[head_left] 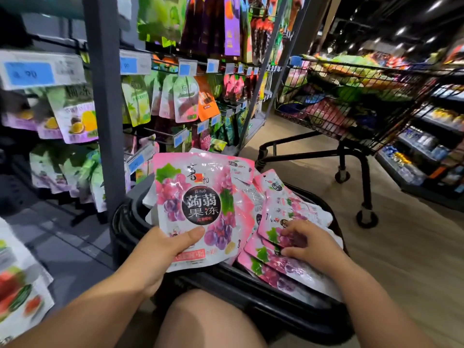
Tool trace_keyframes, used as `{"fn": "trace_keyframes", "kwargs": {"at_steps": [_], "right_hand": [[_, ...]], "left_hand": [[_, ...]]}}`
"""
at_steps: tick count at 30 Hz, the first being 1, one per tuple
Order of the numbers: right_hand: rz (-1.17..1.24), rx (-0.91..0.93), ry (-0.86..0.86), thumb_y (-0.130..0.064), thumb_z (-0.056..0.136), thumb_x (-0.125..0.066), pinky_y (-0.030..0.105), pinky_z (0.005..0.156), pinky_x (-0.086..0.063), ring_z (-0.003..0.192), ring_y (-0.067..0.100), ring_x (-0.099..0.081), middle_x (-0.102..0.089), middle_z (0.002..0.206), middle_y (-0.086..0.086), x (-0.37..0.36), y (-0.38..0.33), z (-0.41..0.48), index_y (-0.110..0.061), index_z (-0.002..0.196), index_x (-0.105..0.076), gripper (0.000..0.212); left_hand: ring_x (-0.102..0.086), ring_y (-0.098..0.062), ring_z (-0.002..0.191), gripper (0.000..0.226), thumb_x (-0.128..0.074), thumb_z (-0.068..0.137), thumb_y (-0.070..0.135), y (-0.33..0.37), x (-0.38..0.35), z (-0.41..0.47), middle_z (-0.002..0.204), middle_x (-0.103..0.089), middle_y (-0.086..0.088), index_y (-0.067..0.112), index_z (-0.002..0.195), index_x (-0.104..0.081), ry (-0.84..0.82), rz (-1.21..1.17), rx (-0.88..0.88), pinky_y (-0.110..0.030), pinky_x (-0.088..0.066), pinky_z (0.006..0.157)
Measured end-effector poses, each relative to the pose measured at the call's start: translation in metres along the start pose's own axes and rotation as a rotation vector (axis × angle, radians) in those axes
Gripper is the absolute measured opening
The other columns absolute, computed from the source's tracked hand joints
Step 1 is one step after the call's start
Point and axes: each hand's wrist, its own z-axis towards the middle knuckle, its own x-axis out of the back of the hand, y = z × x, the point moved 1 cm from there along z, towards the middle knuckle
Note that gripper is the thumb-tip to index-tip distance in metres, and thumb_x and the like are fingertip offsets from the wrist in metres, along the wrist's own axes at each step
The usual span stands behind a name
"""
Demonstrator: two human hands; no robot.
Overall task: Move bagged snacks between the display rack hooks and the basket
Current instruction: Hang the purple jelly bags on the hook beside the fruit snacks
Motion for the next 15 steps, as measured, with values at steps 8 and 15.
{"fn": "trace_keyframes", "kwargs": {"at_steps": [8, 15], "right_hand": [[-0.046, 0.048, 0.046, -0.042, 0.074, -0.083, 0.027, 0.099, -0.04, 0.119, 0.002, -0.051, -0.058, 0.126, -0.022, -0.007, 0.0036, 0.0021, -0.05, 0.081, -0.063, 0.023], [-0.003, -0.008, 0.123, -0.027, 0.096, -0.062, 0.027, 0.085, -0.047, 0.105, 0.005, -0.06, -0.065, 0.12, -0.018, -0.0094, 0.0051, 0.0032, -0.031, 0.076, -0.056, 0.021]], "left_hand": [[-0.072, -0.024, 0.098, 0.063, -0.082, 0.052, 0.032, -0.0038, -0.0001, -0.002, 0.106, -0.075, -0.007, 0.015, 0.112, -0.069, 0.007, -0.021, -0.013, -0.027, -0.06, 0.076], [-0.072, -0.026, 0.098, 0.051, -0.086, 0.065, 0.02, -0.0052, 0.0002, -0.0037, 0.106, -0.075, -0.009, 0.014, 0.112, -0.07, -0.011, -0.016, 0.009, -0.028, -0.06, 0.077]]}}
